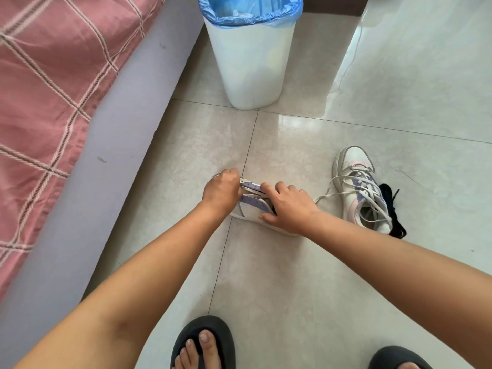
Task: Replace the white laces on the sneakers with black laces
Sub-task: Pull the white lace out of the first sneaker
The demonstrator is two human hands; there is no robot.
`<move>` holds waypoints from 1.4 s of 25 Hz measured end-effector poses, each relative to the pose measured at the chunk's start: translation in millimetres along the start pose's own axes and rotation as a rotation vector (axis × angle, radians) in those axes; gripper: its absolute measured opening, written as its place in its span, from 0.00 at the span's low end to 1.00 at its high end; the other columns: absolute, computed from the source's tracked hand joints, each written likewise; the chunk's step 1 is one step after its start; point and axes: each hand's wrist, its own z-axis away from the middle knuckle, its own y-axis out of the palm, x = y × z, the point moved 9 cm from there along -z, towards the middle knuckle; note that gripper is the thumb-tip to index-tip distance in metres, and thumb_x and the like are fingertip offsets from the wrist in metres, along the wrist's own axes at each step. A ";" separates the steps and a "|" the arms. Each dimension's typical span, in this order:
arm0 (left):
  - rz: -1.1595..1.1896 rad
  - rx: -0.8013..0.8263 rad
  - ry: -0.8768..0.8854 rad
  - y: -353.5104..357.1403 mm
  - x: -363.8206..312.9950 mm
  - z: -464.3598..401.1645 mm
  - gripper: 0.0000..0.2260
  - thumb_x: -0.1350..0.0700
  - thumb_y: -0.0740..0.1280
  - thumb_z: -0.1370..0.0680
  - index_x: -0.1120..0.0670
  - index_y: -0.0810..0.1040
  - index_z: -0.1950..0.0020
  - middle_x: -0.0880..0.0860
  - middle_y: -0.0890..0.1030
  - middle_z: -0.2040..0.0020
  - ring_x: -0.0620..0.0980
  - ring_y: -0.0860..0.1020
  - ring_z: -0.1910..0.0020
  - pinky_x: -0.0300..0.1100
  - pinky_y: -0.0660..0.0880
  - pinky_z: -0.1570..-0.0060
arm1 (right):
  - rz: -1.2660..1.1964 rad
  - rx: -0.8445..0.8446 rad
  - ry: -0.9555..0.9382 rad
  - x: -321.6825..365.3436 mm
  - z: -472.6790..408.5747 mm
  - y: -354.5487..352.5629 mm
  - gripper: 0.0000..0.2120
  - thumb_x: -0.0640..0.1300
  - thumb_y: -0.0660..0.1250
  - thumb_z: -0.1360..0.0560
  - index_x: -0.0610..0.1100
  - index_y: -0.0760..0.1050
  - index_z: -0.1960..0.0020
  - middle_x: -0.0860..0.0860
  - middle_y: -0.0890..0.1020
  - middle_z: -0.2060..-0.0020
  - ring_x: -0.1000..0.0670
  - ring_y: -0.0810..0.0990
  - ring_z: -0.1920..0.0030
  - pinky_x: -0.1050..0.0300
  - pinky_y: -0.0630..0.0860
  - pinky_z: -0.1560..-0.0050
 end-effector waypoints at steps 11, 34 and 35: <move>-0.080 -0.075 0.018 -34.9 -0.7 -14.7 0.11 0.61 0.62 0.22 0.64 0.70 0.41 0.62 0.78 0.44 0.63 0.78 0.46 0.50 0.73 0.51 | -0.014 -0.052 0.075 -35.3 7.3 -8.2 0.27 0.58 0.62 0.26 0.52 0.61 0.30 0.44 0.72 0.43 0.41 0.74 0.43 0.50 0.69 0.49; -0.215 -0.064 0.474 13.5 -69.6 -16.7 0.10 0.60 0.59 0.20 0.58 0.77 0.43 0.56 0.75 0.44 0.57 0.74 0.45 0.48 0.65 0.53 | 0.095 -0.025 0.010 -75.1 25.2 -1.4 0.30 0.60 0.62 0.26 0.55 0.58 0.28 0.47 0.71 0.40 0.44 0.73 0.41 0.53 0.67 0.49; -0.240 -0.075 0.462 12.6 -66.7 -18.6 0.10 0.62 0.59 0.21 0.57 0.77 0.44 0.55 0.76 0.45 0.56 0.74 0.45 0.47 0.65 0.52 | 0.087 -0.028 0.000 -73.8 24.9 -0.8 0.30 0.60 0.62 0.26 0.55 0.59 0.28 0.47 0.71 0.40 0.44 0.73 0.42 0.53 0.67 0.49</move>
